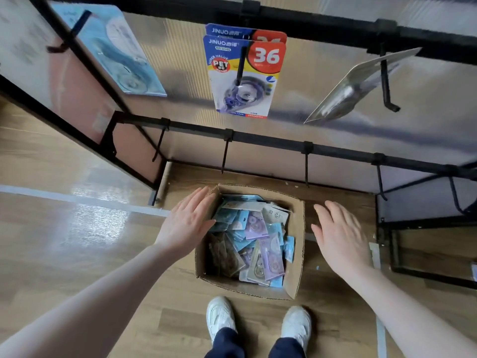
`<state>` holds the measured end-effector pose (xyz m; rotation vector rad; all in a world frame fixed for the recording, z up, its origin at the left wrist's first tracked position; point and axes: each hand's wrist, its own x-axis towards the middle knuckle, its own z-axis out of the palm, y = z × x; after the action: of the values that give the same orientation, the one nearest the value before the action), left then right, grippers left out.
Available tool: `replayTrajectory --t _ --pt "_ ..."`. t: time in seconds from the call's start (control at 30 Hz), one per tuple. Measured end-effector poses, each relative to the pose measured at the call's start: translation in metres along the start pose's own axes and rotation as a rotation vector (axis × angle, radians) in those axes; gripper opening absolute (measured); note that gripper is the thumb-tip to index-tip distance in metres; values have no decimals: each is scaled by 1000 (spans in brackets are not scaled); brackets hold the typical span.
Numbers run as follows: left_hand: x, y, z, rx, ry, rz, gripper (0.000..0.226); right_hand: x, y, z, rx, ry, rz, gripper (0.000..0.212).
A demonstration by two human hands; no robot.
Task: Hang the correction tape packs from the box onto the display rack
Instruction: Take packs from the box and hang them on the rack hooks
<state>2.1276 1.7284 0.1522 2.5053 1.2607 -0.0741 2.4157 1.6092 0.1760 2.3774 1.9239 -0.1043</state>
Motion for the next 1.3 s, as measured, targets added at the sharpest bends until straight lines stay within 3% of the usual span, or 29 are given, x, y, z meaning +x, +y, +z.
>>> replayTrajectory --t 0.77,1.03,1.3 --pt "-24 3 223 -107 -230 -158 62 13 -19 206 158 -433 -33 46" --pt "-5 -14 254 -82 -237 -212 65 32 -28 248 103 -471 -56 42" --pt "41 -36 276 -98 -249 -297 67 55 -37 286 185 -517 49 40"
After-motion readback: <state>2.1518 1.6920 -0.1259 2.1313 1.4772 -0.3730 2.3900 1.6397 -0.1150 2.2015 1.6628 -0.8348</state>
